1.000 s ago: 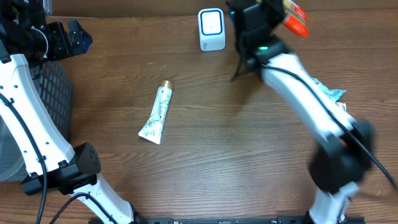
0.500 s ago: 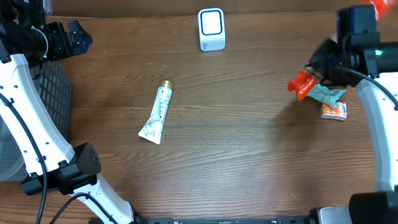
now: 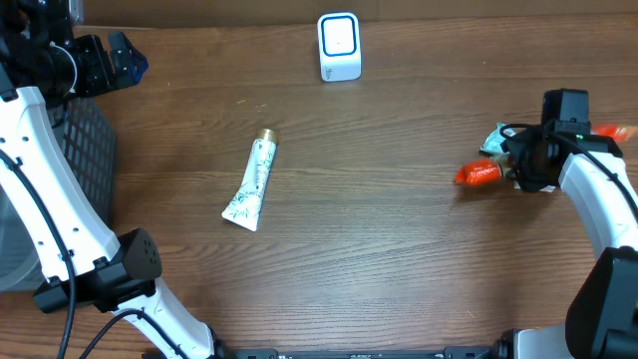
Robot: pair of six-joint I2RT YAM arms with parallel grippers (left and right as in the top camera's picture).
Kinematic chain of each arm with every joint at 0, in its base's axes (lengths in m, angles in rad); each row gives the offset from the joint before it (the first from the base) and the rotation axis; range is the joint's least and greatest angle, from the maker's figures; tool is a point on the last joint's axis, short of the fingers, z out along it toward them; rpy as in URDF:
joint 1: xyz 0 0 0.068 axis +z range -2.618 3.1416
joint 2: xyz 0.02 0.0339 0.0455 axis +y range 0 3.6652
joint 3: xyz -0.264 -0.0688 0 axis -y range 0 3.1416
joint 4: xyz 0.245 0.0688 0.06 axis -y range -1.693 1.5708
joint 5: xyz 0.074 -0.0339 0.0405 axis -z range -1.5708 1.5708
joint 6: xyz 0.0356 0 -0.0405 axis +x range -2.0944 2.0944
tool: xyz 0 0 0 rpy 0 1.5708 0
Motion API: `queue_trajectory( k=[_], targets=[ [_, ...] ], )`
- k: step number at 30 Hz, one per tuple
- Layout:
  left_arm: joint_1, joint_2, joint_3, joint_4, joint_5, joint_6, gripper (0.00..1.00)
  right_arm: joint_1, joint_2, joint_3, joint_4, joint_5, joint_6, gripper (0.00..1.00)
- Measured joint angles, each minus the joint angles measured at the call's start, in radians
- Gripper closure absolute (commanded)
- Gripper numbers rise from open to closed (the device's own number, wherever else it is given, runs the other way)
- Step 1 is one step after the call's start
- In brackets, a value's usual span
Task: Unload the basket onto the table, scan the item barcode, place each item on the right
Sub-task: 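Carry the bread bag to the right side and lay it down, then reach the right gripper to the white gold-capped tube and grasp it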
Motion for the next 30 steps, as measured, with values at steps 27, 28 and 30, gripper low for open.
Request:
queue_trajectory(
  k=[27, 28, 30],
  targets=[
    [0.0, 0.0, 0.0, 0.0, 0.0, 0.0, 0.01, 0.57, 0.17, 0.383, 0.233, -0.451, -0.433, 0.12],
    [0.0, 0.0, 0.0, 0.0, 0.0, 0.0, 0.0, 0.602, 0.202, 0.383, 0.27, -0.456, -0.425, 0.12],
    [0.0, 0.0, 0.0, 0.0, 0.0, 0.0, 0.0, 0.67, 0.277, 0.39, 0.322, -0.463, -0.41, 0.13]
  ],
)
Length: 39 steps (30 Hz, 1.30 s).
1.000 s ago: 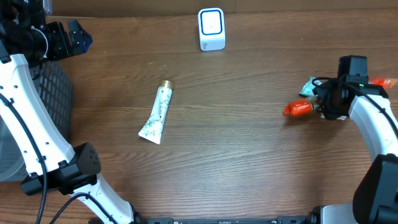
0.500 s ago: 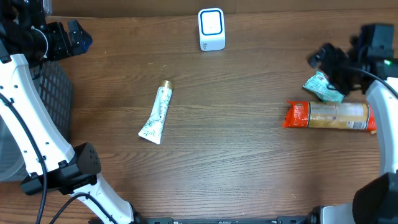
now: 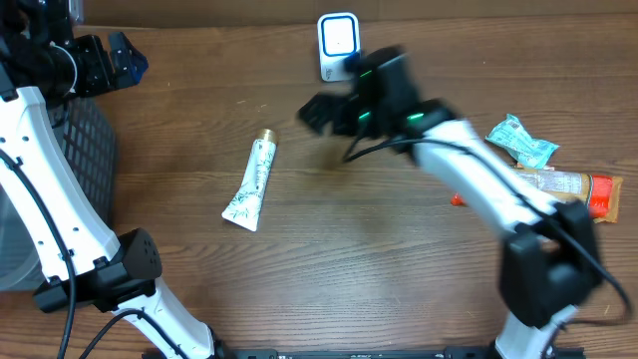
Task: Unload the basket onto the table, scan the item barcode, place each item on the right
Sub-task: 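Reach the right gripper to the white gold-capped tube and grasp it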
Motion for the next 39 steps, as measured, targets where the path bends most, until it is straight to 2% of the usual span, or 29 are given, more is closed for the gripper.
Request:
queue_trajectory(
  k=[4, 11, 26, 32, 37, 39],
  targets=[
    [0.0, 0.0, 0.0, 0.0, 0.0, 0.0, 0.0, 0.099, 0.176, 0.117, -0.005, -0.007, 0.012, 0.13],
    [0.0, 0.0, 0.0, 0.0, 0.0, 0.0, 0.0, 0.164, 0.418, 0.462, -0.178, 0.071, -0.013, 0.12],
    [0.0, 0.0, 0.0, 0.0, 0.0, 0.0, 0.0, 0.177, 0.509, 0.493, -0.251, 0.151, -0.029, 0.13],
    [0.0, 0.0, 0.0, 0.0, 0.0, 0.0, 0.0, 0.204, 0.518, 0.493, -0.29, 0.158, -0.012, 0.27],
    [0.0, 0.0, 0.0, 0.0, 0.0, 0.0, 0.01, 0.222, 0.52, 0.493, -0.328, 0.125, -0.005, 0.45],
    [0.0, 0.0, 0.0, 0.0, 0.0, 0.0, 0.0, 0.223, 0.52, 0.495, -0.355, 0.091, -0.004, 0.57]
  ],
)
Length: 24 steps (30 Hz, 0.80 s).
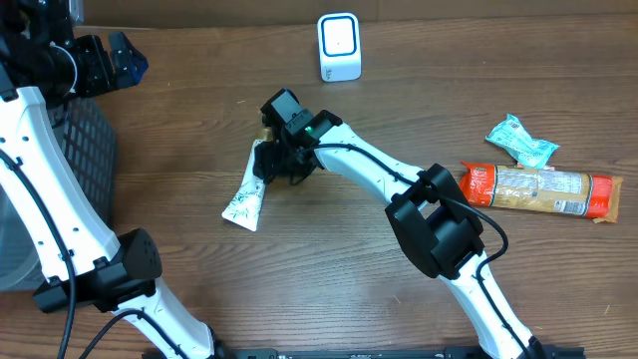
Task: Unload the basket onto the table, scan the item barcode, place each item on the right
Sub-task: 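Reach the right gripper to the white gold-capped tube and grasp it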
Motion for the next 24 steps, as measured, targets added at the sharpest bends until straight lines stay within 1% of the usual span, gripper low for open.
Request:
queue_trajectory(
  k=[2, 4, 5, 6, 13, 17, 20, 24],
  targets=[
    [0.0, 0.0, 0.0, 0.0, 0.0, 0.0, 0.0, 0.0, 0.0, 0.001, -0.021, -0.033, 0.0, 0.64],
    [0.0, 0.0, 0.0, 0.0, 0.0, 0.0, 0.0, 0.0, 0.0, 0.005, -0.063, -0.059, -0.004, 0.78],
    [0.0, 0.0, 0.0, 0.0, 0.0, 0.0, 0.0, 0.0, 0.0, 0.008, -0.084, -0.07, -0.005, 0.92],
    [0.0, 0.0, 0.0, 0.0, 0.0, 0.0, 0.01, -0.001, 0.0, 0.01, -0.103, -0.08, 0.003, 0.96],
    [0.0, 0.0, 0.0, 0.0, 0.0, 0.0, 0.0, -0.012, 0.0, 0.026, -0.212, -0.129, -0.006, 0.96],
    [0.0, 0.0, 0.0, 0.0, 0.0, 0.0, 0.0, -0.028, -0.016, 0.026, -0.278, -0.103, -0.029, 0.96],
    [0.0, 0.0, 0.0, 0.0, 0.0, 0.0, 0.0, -0.035, -0.056, 0.026, -0.355, 0.011, -0.037, 0.96],
    [0.0, 0.0, 0.0, 0.0, 0.0, 0.0, 0.0, -0.032, -0.111, 0.026, -0.479, 0.237, -0.048, 0.96]
  ],
)
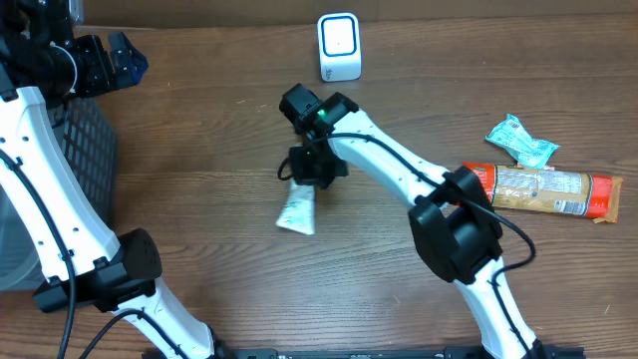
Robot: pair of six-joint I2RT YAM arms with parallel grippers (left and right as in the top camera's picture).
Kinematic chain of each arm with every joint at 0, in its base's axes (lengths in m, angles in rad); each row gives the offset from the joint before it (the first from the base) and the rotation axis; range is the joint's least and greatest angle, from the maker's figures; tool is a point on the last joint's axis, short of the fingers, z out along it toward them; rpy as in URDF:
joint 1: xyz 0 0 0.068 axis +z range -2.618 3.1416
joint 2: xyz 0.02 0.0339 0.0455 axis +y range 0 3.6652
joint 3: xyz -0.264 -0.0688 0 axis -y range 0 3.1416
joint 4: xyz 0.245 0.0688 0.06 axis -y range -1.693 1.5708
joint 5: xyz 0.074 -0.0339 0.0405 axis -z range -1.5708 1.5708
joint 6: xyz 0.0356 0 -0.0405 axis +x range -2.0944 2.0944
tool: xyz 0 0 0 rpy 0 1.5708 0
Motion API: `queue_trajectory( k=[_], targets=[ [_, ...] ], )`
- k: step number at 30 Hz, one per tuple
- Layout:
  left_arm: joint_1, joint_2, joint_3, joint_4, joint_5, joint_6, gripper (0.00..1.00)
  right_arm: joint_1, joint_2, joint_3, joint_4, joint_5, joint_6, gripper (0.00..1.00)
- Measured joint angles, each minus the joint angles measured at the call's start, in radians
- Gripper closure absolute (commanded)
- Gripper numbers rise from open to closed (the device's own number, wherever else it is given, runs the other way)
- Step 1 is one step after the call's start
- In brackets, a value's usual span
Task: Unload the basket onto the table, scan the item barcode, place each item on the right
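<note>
The white tube with green print (297, 207) hangs tilted just above the table, left of centre, its flat end lowest. My right gripper (311, 168) is shut on the tube's upper part, hiding the cap end. The white barcode scanner (339, 47) stands at the back centre, well beyond the tube, its blue-rimmed face turned to the front. My left gripper (120, 58) is held high at the far back left, away from everything, with its fingers apart and nothing between them.
An orange pasta package (538, 189) lies at the right, with a crumpled teal packet (520, 140) just behind it. A black mesh basket (88, 160) stands at the left edge by the left arm.
My right gripper was down on the tube where it lay left of centre. Now the tube is off the table, held a little further right and nearer the front. The left arm has not moved.
My right gripper was at the far right by the orange package. It then showed mid-table near the scanner, with the package lying at the right. Then it was down on the tube, and now holds it lifted.
</note>
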Motion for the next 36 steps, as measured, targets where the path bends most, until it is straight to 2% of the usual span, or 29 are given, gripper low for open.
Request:
queue_trajectory(
  k=[7, 12, 21, 27, 28, 30, 32, 34, 36],
  targets=[
    [0.0, 0.0, 0.0, 0.0, 0.0, 0.0, 0.0, 0.055, -0.024, -0.004, -0.188, 0.388, -0.007, 0.96],
    [0.0, 0.0, 0.0, 0.0, 0.0, 0.0, 0.0, 0.098, -0.023, -0.004, -0.229, 0.493, -0.009, 0.96],
    [0.0, 0.0, 0.0, 0.0, 0.0, 0.0, 0.0, 0.099, 0.0, -0.004, -0.174, 0.483, -0.057, 0.96],
    [0.0, 0.0, 0.0, 0.0, 0.0, 0.0, 0.0, 0.06, 0.0, -0.003, -0.111, 0.226, -0.272, 0.96],
    [0.0, 0.0, 0.0, 0.0, 0.0, 0.0, 0.0, 0.048, 0.0, -0.003, -0.107, 0.163, -0.313, 0.89],
    [0.0, 0.0, 0.0, 0.0, 0.0, 0.0, 0.0, 0.02, 0.0, -0.004, -0.109, 0.034, -0.4, 0.62],
    [0.0, 0.0, 0.0, 0.0, 0.0, 0.0, 0.0, -0.016, 0.001, -0.004, -0.113, -0.097, -0.482, 0.39],
    [0.0, 0.0, 0.0, 0.0, 0.0, 0.0, 0.01, -0.053, 0.001, -0.004, -0.114, -0.177, -0.535, 0.28],
    [0.0, 0.0, 0.0, 0.0, 0.0, 0.0, 0.01, -0.094, 0.001, -0.004, -0.114, -0.228, -0.572, 0.25]
  ],
)
